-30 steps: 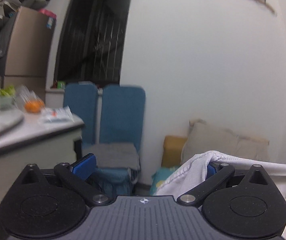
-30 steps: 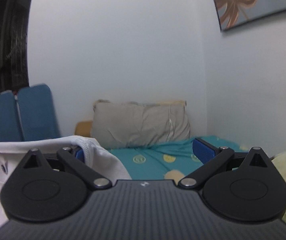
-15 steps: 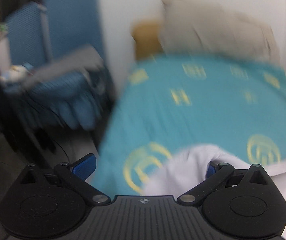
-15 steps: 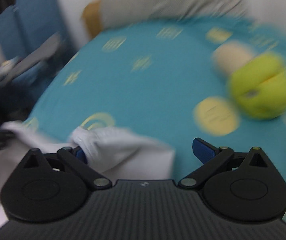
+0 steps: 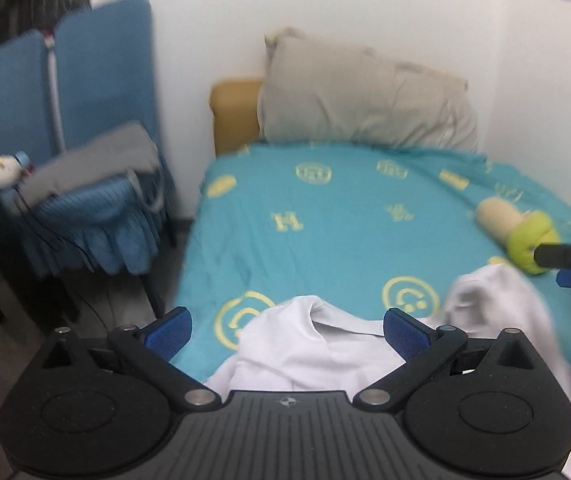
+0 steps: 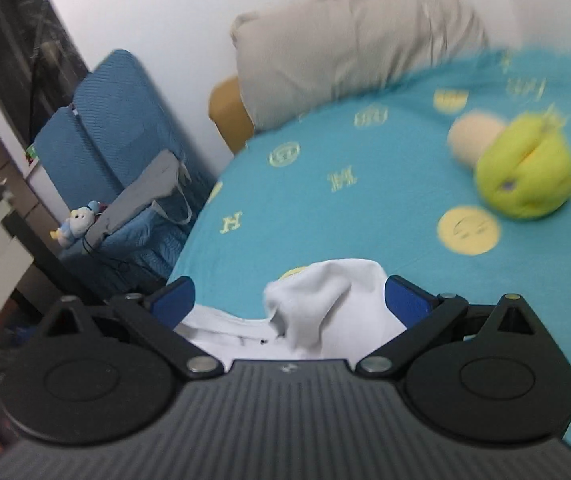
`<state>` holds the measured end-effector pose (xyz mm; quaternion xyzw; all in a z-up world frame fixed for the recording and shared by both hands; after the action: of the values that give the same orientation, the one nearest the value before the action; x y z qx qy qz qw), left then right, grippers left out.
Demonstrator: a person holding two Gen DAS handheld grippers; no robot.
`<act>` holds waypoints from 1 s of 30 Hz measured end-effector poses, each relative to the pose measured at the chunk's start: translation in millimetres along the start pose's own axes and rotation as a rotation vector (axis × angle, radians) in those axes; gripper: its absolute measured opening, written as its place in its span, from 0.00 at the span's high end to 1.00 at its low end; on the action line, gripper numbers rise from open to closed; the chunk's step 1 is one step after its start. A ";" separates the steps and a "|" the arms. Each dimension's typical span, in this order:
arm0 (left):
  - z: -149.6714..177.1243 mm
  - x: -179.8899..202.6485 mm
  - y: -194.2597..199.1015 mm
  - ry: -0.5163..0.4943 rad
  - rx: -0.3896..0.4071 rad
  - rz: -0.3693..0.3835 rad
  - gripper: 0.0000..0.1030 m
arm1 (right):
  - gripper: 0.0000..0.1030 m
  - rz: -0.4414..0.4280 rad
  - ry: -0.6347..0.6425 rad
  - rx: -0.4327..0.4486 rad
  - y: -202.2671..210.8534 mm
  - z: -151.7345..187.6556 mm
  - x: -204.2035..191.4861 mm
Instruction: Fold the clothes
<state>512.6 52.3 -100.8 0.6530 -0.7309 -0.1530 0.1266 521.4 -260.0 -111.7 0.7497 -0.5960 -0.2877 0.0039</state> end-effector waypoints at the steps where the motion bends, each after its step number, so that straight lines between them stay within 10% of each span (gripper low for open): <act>1: -0.7 1.1 25.9 0.006 0.021 -0.006 0.00 | 0.00 0.006 0.023 0.022 21.5 0.0 -8.5; 11: 33.4 -7.0 256.1 0.096 0.100 -0.059 0.00 | 0.00 -0.001 0.174 0.130 233.4 35.7 -79.2; 17: 69.3 -33.4 312.5 0.205 0.052 -0.070 0.01 | 0.02 -0.032 0.190 0.187 313.4 63.0 -99.9; 21: 86.4 -61.2 310.5 0.308 0.003 -0.080 0.03 | 0.74 -0.003 0.235 0.193 324.9 77.5 -104.1; 23: 92.9 -80.0 301.1 0.408 -0.016 -0.081 0.03 | 0.94 0.012 0.222 0.189 324.0 84.8 -97.6; 30: 118.0 -138.5 239.2 0.702 -0.077 -0.118 0.05 | 0.91 0.006 0.095 0.120 298.3 107.2 -67.9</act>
<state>264.1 220.7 -114.4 0.7016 -0.5976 0.0460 0.3853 200.4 -249.4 -68.2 0.7596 -0.6136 -0.2154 -0.0119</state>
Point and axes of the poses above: each gripper's, at about its wrist camera, not at the fingertips, and y roughly against the way its jaws point, x to its right, z to its underside, the point moved 5 cm from there along -y, roughly the way its jaws point, and after that the axes turned 10 degrees about x, right-handed, at the moved point
